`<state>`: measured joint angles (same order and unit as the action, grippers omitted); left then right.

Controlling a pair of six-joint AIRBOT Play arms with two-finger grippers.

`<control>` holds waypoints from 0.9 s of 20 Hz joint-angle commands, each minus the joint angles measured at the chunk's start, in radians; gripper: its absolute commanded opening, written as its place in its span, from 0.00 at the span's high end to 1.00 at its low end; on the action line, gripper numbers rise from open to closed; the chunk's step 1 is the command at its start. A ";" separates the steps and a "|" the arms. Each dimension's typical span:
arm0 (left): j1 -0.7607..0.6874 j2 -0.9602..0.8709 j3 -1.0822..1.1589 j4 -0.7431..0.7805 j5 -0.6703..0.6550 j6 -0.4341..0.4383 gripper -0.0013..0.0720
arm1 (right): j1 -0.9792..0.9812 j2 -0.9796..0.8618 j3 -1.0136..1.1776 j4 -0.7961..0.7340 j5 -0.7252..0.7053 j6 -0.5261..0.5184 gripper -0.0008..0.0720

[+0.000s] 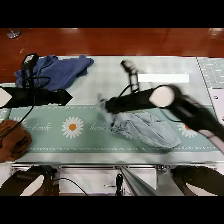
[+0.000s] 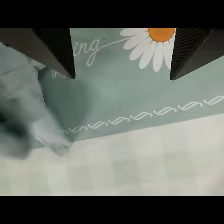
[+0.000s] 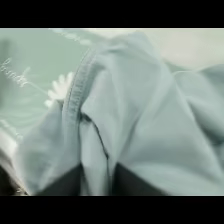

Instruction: Fold the shirts.

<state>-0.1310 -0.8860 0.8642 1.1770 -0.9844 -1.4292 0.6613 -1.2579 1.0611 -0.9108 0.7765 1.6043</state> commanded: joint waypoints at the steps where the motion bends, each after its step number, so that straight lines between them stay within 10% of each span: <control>1: 0.000 -0.018 0.000 0.019 0.015 0.016 0.02 | 0.020 -0.128 -0.040 0.320 -0.065 -0.150 0.13; 5: 0.000 -0.072 0.000 0.019 -0.141 0.015 0.02 | -0.307 -0.013 -0.009 0.314 0.202 -0.196 0.13; 11: 0.063 -0.117 -0.087 0.246 -0.250 0.018 0.02 | -0.956 0.360 -0.172 -0.344 0.525 -0.036 0.14; 18: 0.205 -0.183 -0.311 -0.414 -0.215 0.285 0.02 | -1.258 0.586 -0.688 0.028 0.425 -0.196 0.14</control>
<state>0.0563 -1.0363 0.6304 1.0107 -1.2190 -1.2816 -0.5121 -0.7403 0.5358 -1.0206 1.2198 1.4792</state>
